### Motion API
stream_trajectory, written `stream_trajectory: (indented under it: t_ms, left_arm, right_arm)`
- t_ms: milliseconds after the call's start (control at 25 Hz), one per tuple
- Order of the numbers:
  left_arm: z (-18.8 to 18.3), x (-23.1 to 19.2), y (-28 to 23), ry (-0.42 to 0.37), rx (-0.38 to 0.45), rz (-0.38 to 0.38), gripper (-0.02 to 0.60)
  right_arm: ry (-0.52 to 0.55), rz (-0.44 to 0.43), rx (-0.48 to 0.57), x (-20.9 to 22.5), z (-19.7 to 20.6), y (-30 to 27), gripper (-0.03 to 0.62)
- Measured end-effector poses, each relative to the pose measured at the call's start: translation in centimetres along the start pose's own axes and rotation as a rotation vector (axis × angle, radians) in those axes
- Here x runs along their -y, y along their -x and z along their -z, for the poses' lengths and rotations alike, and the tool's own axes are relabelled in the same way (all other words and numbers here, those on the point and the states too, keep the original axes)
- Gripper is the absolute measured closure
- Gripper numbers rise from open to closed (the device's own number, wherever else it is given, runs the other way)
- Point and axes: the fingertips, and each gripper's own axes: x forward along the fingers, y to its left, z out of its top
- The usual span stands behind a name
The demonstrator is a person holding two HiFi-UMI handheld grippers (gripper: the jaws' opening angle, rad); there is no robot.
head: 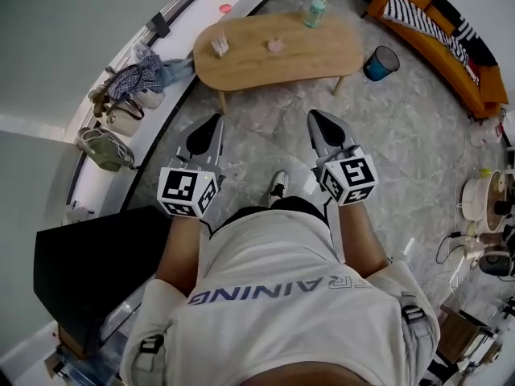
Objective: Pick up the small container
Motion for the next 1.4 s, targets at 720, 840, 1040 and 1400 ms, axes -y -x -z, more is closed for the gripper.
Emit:
stream_trajectory:
  t_ms: [720, 840, 1040, 1400]
  left_arm:
    - [-0.1, -1.4, -19.9, 0.021, -0.085, 0.028, 0.580]
    - [0.3, -3.4, -22.3, 0.039, -0.084, 0.067, 0.580]
    - [0.3, -8.9, -27.3, 0.097, -0.086, 0.128, 0.580]
    - [1.4, -20.5, -32.0, 0.058, -0.162, 0.191, 0.580]
  right_arm:
    - [-0.093, 0.039, -0.079, 17.6, 1.3, -10.3, 0.577]
    - [-0.080, 0.072, -0.093, 18.2, 1.2, -12.7, 0.578]
    - [-0.067, 0.127, -0.143, 18.6, 0.5, -18.3, 0.577]
    - [-0.054, 0.178, -0.148, 16.0, -2.5, -31.4, 0.577]
